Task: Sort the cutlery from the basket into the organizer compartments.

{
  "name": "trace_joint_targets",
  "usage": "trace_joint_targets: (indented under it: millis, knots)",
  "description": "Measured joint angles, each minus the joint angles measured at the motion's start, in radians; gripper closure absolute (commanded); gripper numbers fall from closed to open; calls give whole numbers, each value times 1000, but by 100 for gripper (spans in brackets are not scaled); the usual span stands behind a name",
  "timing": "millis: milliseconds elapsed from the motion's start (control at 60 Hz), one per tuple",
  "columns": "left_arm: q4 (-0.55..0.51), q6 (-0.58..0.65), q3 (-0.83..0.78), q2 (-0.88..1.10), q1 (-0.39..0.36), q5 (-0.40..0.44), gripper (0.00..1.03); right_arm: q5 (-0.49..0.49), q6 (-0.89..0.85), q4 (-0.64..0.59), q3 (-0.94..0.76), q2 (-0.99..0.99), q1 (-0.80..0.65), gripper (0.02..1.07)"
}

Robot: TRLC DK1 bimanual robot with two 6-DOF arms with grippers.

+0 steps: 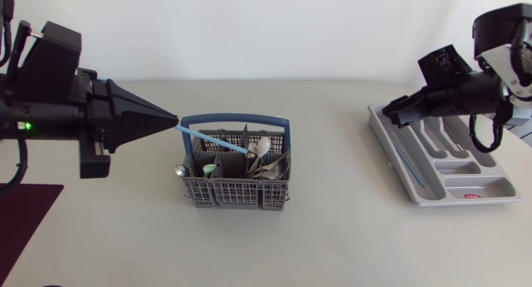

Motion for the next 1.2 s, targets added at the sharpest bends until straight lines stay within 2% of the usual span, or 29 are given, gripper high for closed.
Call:
trace_joint_targets:
  millis: [133, 333, 567, 750, 967, 1050, 1133, 1200]
  knots:
    - [-40, -7, 30, 22, 0, 24, 100, -10, -11, -41, -30, -143, 154, 25]
    - [-91, -26, 73, 50, 0, 68, 100, -10, -15, -80, -43, -247, 388, 25]
    - [-135, -30, 115, 111, -10, 88, 100, 23, -15, -114, -58, -275, 659, 26]
    - [-154, -52, 126, 150, -28, 136, 100, 32, -14, -116, -58, -263, 768, 26]
    - [-171, -68, 148, 174, -51, 180, 100, 40, -13, -92, -57, -185, 840, 45]
    - [-171, -76, 149, 177, -70, 184, 100, 40, -10, -76, -56, -154, 853, 48]
    - [-172, -82, 149, 179, -85, 185, 100, 43, -6, -64, -52, -129, 863, 57]
    - [-172, -82, 149, 180, -95, 187, 100, 44, -3, -54, -48, -117, 870, 57]
